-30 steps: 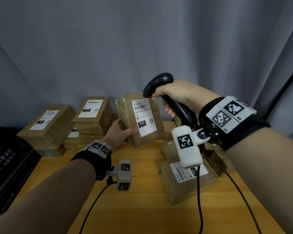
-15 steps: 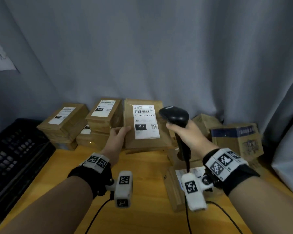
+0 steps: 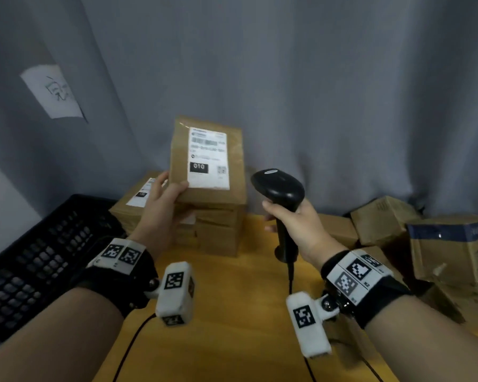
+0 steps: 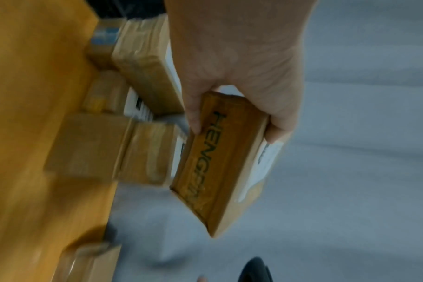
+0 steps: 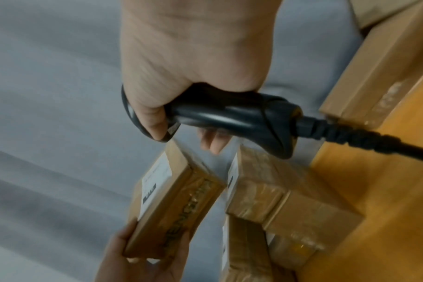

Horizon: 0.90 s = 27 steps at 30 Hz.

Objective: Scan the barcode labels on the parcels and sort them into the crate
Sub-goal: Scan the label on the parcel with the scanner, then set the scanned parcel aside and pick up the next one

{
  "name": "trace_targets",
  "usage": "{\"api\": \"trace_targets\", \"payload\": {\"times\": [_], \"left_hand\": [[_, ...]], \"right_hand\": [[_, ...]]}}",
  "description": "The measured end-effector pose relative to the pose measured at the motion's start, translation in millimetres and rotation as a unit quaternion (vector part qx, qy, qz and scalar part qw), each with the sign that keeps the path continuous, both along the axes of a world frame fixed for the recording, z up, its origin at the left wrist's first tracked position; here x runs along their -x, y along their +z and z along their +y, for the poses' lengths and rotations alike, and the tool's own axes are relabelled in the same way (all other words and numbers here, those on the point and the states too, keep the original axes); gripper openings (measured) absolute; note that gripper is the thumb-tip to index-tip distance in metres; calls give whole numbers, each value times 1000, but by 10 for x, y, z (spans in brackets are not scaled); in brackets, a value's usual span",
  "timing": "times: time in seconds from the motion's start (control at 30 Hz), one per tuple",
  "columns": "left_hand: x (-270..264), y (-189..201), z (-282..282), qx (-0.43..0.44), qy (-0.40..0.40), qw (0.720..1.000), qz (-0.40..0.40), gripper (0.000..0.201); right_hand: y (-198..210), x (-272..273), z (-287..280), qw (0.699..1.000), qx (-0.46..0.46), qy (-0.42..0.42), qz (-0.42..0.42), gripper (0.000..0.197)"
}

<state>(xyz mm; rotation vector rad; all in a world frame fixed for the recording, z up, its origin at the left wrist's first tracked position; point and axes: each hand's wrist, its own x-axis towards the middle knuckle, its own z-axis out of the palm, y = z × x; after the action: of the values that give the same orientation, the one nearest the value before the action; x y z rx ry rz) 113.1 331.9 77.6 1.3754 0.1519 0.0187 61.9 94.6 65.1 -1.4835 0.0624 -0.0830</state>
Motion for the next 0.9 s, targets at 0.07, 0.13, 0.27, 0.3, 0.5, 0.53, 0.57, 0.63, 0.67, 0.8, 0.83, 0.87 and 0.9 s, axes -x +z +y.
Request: {"api": "trace_targets", "payload": {"times": [0.07,0.13,0.27,0.3,0.5,0.53,0.57,0.63,0.67,0.8,0.83,0.87,0.9], "left_hand": [[-227,-10,386,0,38,999,31,44],[-423,-54,726,-32,37,996,73,45],[-809,-200,1187,-53,43,984,162,52],[-901,-221,1235,-54,39,983,168,47],[-1226,-273,1410,-48,70,989,118,52],[-1254,-277,1469,-56,78,989,110,56],[-1268,-280,1528,-62,80,989,104,58],[-1265,-336,1649,-57,64,991,106,56],[-1238,-375,1691,-47,49,991,112,53],[-988,-565,1771,-43,-28,988,143,47],[-903,-605,1780,-36,-54,986,153,46],[-814,-642,1794,-30,-89,982,166,44],[-730,-689,1817,-25,-134,974,183,43]], "right_hand": [[-38,-167,307,1000,-7,-17,4,33],[-122,-296,544,999,-14,-34,13,35],[-325,-559,896,996,9,-82,32,39],[-361,-619,947,995,15,-97,34,40],[-463,-819,1099,989,20,-136,50,36],[-475,-835,1115,988,28,-140,57,35],[-496,-852,1134,987,36,-144,60,33],[-525,-869,1199,984,56,-165,47,26],[-536,-865,1248,981,68,-179,32,25],[-682,-777,1497,978,68,-199,14,32],[-731,-735,1564,977,58,-204,8,37],[-770,-684,1626,976,46,-214,-4,42],[-815,-637,1684,973,32,-226,-21,46]]}}
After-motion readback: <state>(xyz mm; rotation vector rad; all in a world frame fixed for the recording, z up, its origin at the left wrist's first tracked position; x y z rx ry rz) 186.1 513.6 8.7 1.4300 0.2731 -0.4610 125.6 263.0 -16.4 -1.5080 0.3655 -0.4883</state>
